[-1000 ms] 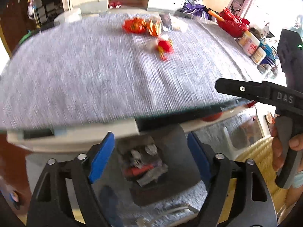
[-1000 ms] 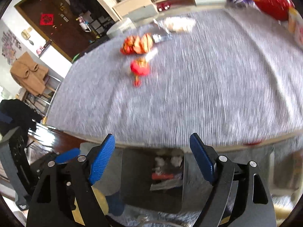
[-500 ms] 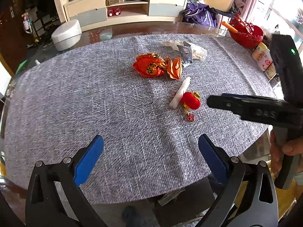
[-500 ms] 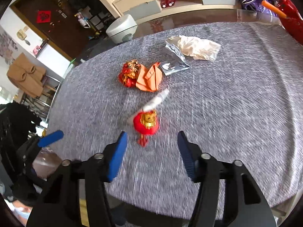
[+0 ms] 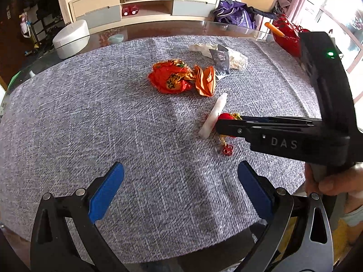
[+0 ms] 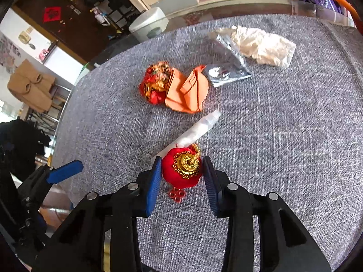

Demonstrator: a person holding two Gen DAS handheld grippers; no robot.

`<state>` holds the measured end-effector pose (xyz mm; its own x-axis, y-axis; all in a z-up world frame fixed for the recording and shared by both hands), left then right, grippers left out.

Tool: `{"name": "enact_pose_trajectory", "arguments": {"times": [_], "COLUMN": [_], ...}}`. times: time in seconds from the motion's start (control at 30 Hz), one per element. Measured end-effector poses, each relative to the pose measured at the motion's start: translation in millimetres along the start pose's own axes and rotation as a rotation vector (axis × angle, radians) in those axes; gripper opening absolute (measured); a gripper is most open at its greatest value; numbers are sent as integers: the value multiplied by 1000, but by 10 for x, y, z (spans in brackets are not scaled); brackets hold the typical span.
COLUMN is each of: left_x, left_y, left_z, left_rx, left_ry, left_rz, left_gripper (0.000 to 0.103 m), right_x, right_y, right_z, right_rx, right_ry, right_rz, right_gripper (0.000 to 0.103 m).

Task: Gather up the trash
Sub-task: 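Grasp the white tube with the left tool while the right tool grasps the red lantern, then carry the white tube and red lantern down to the bin with both tools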

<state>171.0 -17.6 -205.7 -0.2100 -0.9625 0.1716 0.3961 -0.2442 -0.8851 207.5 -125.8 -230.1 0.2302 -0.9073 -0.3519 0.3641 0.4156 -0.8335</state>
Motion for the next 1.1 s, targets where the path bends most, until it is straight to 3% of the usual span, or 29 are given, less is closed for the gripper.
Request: {"name": "enact_pose_trajectory", "arguments": {"times": [0.23, 0.3, 0.4, 0.57, 0.67, 0.77, 0.93, 1.1], "left_x": [225, 284, 385, 499, 525, 515, 456, 421], "left_y": [201, 271, 366, 524, 627, 627, 540, 253], "left_z": [197, 239, 287, 292, 249, 222, 132, 32], "left_rx": [20, 13, 10, -14, -39, -15, -26, 11], "left_ry": [33, 42, 60, 95, 103, 129, 128, 113], "left_rz": [-10, -22, -42, -59, -65, -20, -13, -6], "left_gripper": [91, 71, 55, 47, 32, 15, 12, 12], "right_x": [304, 390, 506, 582, 602, 551, 525, 393], "right_y": [-286, -349, -402, -448, -475, -467, -559, -729], "right_z": [135, 150, 145, 97, 52, 27, -63, -173], "right_rx": [75, 86, 89, 88, 86, 82, 93, 121], "right_ry": [42, 55, 82, 92, 89, 94, 79, 49], "right_rz": [-57, -77, -96, -104, -107, -104, -93, -72], "right_gripper": [37, 37, 37, 37, 37, 37, 37, 37]}}
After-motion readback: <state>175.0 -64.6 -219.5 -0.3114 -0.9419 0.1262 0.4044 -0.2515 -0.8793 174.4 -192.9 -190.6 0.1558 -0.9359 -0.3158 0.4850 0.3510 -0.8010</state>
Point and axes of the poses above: each gripper's, at about its wrist camera, not at the fingertips, and y roughly the way its jaws point, x to its right, z to its top, the point moved 3 cm from there along y, roughly the way its jaws point, and after that the axes turned 8 degrees about -y, right-handed, at the moved point
